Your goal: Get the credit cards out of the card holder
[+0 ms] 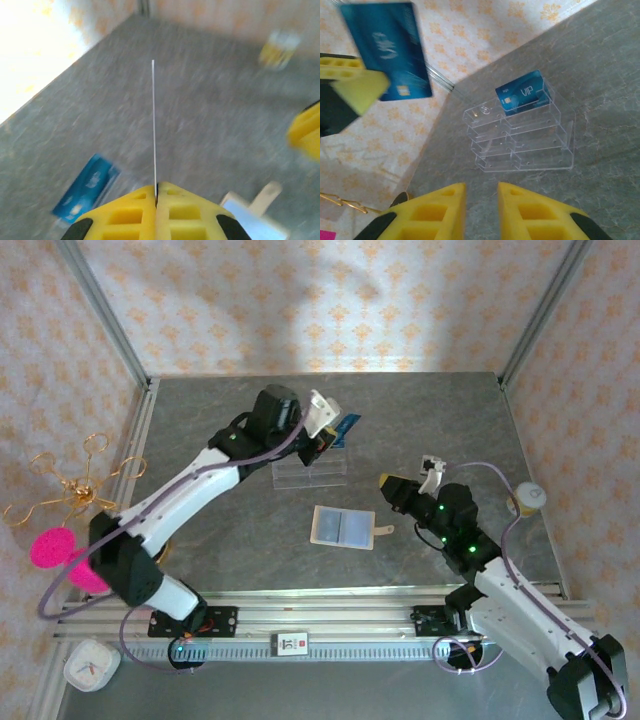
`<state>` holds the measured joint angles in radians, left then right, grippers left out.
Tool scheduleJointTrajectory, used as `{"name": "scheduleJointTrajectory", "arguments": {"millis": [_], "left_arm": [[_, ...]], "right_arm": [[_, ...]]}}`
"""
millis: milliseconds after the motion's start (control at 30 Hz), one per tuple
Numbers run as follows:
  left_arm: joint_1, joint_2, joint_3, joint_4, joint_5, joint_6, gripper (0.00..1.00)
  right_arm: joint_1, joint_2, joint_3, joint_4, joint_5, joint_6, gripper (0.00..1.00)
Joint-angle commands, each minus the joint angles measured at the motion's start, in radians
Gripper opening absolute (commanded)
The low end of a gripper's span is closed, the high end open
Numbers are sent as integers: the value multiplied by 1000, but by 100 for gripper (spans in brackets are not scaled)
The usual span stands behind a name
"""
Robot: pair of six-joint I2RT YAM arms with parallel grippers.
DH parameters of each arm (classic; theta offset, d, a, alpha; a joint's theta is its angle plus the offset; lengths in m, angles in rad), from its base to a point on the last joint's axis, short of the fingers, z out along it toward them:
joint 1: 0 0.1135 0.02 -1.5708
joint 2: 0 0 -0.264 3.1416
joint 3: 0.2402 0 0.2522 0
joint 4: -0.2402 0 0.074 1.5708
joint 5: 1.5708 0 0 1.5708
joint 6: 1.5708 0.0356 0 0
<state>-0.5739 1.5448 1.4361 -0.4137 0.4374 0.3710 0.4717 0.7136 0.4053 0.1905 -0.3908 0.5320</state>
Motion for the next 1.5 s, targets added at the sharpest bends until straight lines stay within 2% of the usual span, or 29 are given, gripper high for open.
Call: {"name": "scheduleJointTrajectory", "arguments": {"millis": [0,167,333,400,533,600,700,900,1133,1467], "left_arm": [[26,105,87,-298,-92,291,0],[35,298,316,-416,-132,427,0],[71,495,588,-571,-139,488,0],[82,545,652,-602,-134,519,0],[87,643,787,-692,-194,588,0],[100,657,839,-709,-177,598,0],[127,629,843,-708,-87,635,0],[140,583,778,-686,-35,688,0],[145,585,708,-642,-29,700,0],[145,586,702,-580,-21,681,0]], "right_arm": [[-26,22,-14,9,-52,-19,22],[-69,90,-21,30,-85,-11,22],[-94,142,-22,39,-88,-5,21],[-96,166,-17,37,-87,-9,21],[-112,218,6,19,-82,-23,20],[-120,239,16,15,-84,-27,20],[-126,266,26,19,-80,-30,20],[-129,343,42,56,-96,-21,20],[-128,383,57,72,-97,-13,20],[-128,386,63,70,-94,-12,20]]}}
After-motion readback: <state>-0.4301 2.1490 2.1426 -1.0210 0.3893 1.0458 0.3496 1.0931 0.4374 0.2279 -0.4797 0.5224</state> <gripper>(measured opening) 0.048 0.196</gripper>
